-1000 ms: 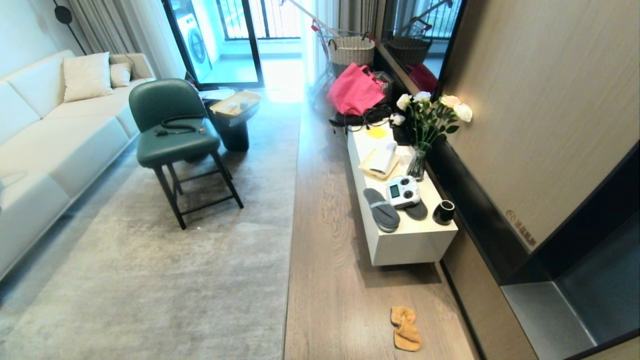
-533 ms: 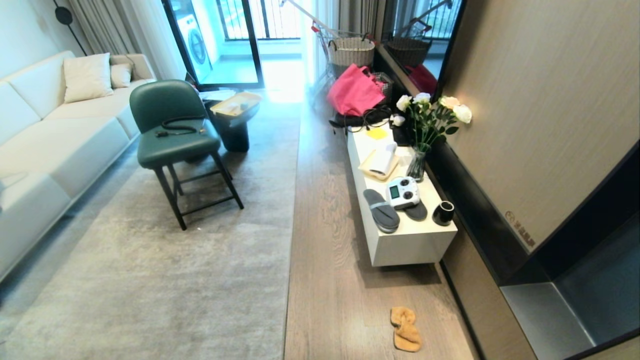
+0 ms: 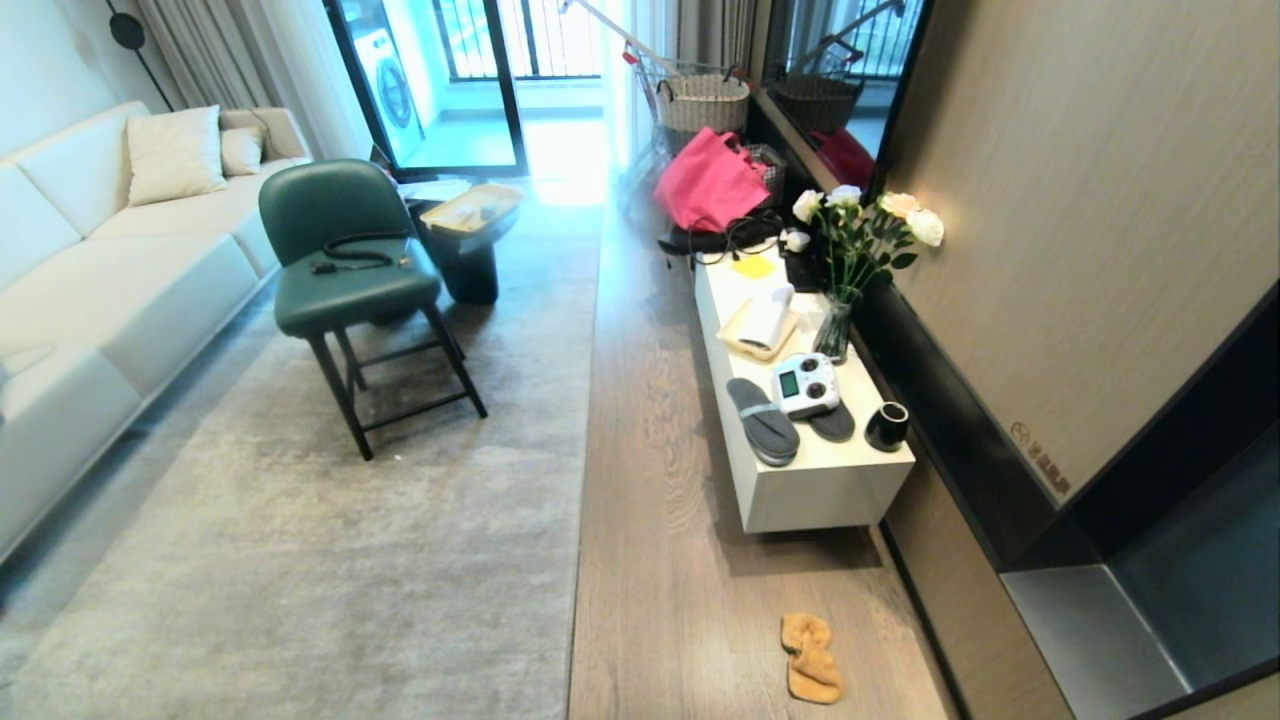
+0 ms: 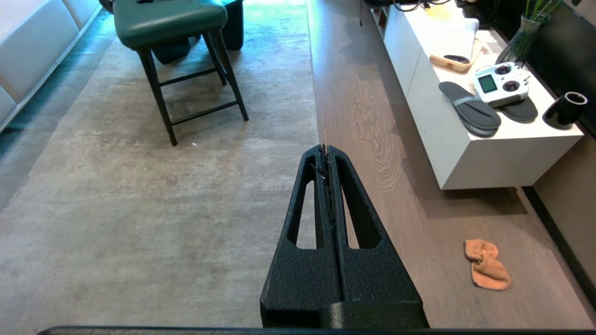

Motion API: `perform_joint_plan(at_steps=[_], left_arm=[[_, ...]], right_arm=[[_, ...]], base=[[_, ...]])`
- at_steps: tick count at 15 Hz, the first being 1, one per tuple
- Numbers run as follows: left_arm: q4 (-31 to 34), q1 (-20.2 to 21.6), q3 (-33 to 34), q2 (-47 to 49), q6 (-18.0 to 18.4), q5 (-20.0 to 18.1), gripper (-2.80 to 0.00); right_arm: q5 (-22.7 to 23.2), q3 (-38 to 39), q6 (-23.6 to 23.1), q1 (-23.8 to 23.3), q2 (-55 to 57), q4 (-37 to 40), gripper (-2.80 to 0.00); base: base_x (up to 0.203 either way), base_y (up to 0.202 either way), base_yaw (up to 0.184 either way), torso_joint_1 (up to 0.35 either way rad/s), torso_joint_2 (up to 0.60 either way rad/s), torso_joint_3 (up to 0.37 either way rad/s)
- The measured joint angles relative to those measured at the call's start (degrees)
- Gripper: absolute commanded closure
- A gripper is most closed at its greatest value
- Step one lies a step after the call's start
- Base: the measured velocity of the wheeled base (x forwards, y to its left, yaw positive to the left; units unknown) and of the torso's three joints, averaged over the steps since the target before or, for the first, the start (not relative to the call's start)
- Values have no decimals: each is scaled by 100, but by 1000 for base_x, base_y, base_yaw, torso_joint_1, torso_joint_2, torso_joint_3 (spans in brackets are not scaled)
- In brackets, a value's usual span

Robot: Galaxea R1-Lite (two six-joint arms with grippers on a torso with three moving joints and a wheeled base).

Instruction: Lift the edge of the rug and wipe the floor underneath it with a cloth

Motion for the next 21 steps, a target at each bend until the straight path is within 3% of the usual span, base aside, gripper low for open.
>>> perform_joint_plan(at_steps=[21], left_arm=[[0, 0, 0, 0, 0, 2, 0]], right_arm=[[-9, 0, 50, 5, 0, -16, 0]], base=[[0, 0, 0, 0, 0, 0]])
